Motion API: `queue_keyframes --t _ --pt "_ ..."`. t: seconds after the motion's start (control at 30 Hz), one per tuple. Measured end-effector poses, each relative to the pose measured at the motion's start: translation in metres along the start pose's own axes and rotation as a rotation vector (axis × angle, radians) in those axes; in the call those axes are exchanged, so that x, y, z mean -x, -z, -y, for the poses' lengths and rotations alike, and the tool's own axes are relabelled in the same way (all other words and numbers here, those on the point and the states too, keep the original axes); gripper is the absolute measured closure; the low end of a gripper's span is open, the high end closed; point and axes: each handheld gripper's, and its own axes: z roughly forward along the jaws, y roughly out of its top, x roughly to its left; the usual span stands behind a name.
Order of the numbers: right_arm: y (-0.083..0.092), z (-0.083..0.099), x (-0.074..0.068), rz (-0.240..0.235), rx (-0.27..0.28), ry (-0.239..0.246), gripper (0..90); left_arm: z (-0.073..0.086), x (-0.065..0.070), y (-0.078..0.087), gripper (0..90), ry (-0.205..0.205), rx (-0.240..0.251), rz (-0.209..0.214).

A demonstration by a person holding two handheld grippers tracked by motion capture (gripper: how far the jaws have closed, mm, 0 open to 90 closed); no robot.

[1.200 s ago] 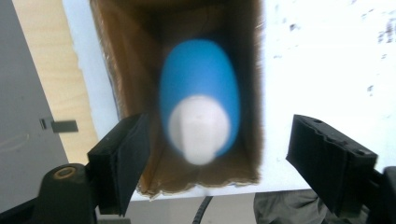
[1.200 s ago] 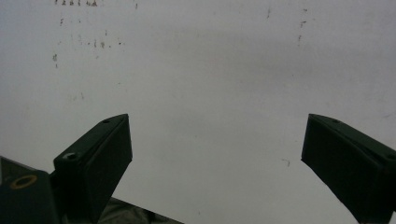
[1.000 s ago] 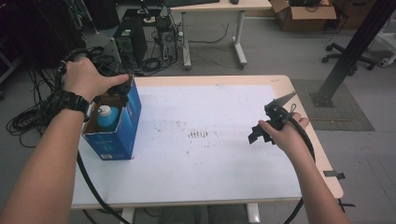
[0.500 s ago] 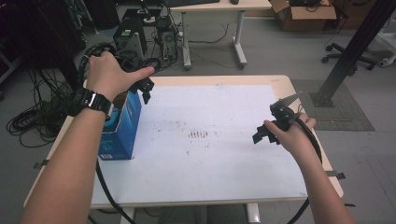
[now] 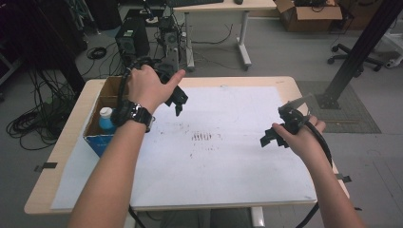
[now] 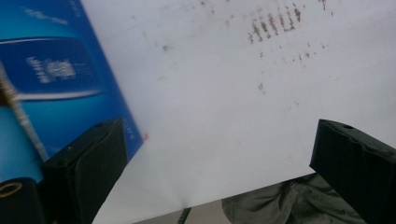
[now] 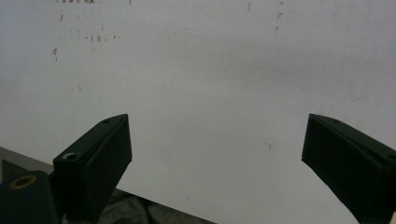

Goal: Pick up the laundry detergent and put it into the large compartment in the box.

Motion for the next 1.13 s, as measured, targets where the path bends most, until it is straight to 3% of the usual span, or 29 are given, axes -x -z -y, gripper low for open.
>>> queue_keyframes --t 0.1,0.37,1.13 --pt "0.0 0.001 0.004 0.0 0.0 -0.001 8.5 -0.004 0.007 -0.014 4.8 -0.005 -0.007 0.005" --pt "-0.003 0.0 0.004 0.001 -0.007 -0.006 8.6 -0.005 0.01 -0.03 4.9 -0.011 -0.019 0.027" --pt "0.002 0.003 -0.003 0.008 -0.002 0.004 8.5 0.0 0.01 -0.028 4.7 -0.013 -0.021 0.031"
